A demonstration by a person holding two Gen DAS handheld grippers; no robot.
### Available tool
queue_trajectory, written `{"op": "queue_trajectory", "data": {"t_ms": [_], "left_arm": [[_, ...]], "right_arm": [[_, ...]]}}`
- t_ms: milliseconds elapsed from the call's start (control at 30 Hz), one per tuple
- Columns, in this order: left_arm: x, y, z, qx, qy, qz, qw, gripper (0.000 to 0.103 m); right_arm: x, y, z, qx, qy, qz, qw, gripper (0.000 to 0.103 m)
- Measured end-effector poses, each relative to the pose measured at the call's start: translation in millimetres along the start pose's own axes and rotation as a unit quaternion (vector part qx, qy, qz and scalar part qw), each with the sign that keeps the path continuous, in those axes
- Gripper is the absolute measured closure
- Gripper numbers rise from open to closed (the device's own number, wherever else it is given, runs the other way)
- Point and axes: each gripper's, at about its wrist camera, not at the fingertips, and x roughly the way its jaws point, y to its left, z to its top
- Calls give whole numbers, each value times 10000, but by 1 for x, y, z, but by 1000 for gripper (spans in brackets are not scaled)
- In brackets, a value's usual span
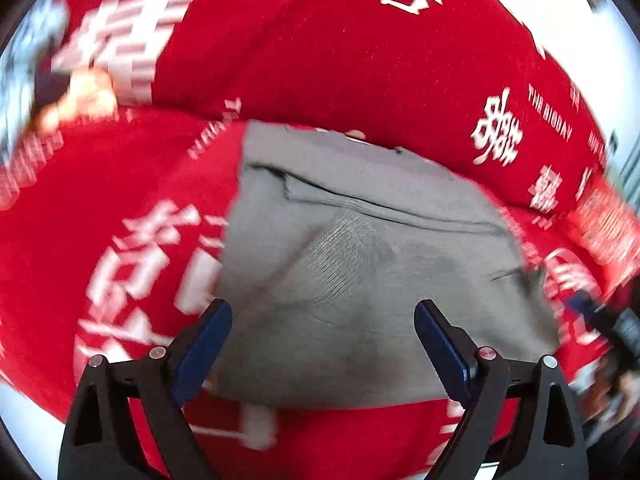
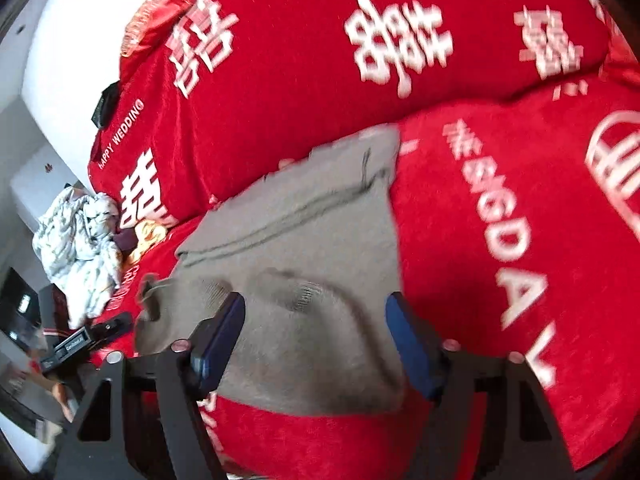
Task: Fold small clothes
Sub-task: 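Close both tools on the ribbed hem edge of the sweatshirt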
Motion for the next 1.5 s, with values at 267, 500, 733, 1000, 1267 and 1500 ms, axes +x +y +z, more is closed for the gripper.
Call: {"op": "queue_trajectory", "data": {"t_ms": [267,500,733,1000,1267,1500], "left_arm": [[45,6,25,1082,467,242,9927,10],[54,-14,25,1623,548,7,9852,10],[62,-19,20,1739,723,-210,9819,20],[56,-9,28,1384,737,-401,9868,89],[30,-2,47,882,332,-560,9940,96],[11,-13,82,705,-104,-351,9968,96]], "right_arm": [[27,-2,17,-834,324,-432,9951,26],[47,11,25,-1248,463,-255,9908,27],[83,35,12,-1901,1127,-182,9751,72],[63,29,18,-1537,812,-14,9848,96],[33,33,41,-1129,210,-69,9934,96],[20,57,76,-1244,-361,-325,9910,96]]}}
